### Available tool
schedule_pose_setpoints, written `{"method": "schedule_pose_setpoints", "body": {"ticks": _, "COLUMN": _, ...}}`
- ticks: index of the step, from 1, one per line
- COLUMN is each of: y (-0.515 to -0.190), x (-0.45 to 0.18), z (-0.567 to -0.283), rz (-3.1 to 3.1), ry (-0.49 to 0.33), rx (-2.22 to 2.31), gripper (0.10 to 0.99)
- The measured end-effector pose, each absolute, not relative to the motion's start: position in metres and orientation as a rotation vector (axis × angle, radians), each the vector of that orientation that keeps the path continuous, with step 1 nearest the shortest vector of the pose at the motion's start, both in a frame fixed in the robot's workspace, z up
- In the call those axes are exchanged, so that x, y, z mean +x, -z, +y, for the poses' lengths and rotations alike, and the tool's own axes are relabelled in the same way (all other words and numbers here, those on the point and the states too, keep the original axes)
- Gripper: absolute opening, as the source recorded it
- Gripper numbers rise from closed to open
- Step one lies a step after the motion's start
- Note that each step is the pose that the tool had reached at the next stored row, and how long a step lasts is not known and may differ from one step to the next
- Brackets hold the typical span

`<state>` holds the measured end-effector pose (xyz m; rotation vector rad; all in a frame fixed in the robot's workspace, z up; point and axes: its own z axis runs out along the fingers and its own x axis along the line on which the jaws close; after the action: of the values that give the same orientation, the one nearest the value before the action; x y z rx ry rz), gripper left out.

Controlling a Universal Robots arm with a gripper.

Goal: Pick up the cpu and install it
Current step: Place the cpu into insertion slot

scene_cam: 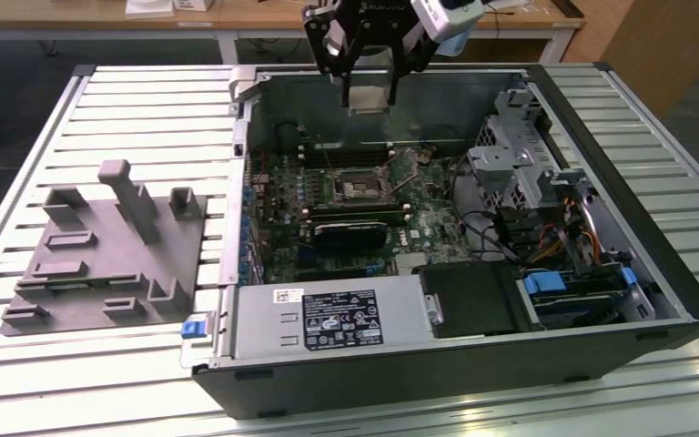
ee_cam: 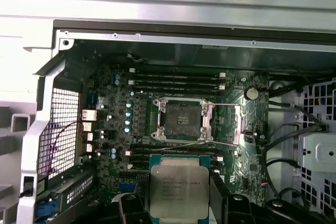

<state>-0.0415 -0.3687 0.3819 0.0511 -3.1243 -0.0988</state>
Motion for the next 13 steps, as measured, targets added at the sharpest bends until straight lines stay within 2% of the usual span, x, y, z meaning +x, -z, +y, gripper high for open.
{"method": "schedule_pose_setpoints", "body": {"ticks": 13, "y": -0.3809, "x": -0.0415, "z": -0.3719, "rz": -3.124, "ry": 0.099, "rx": 0.051, "gripper": 0.541}}
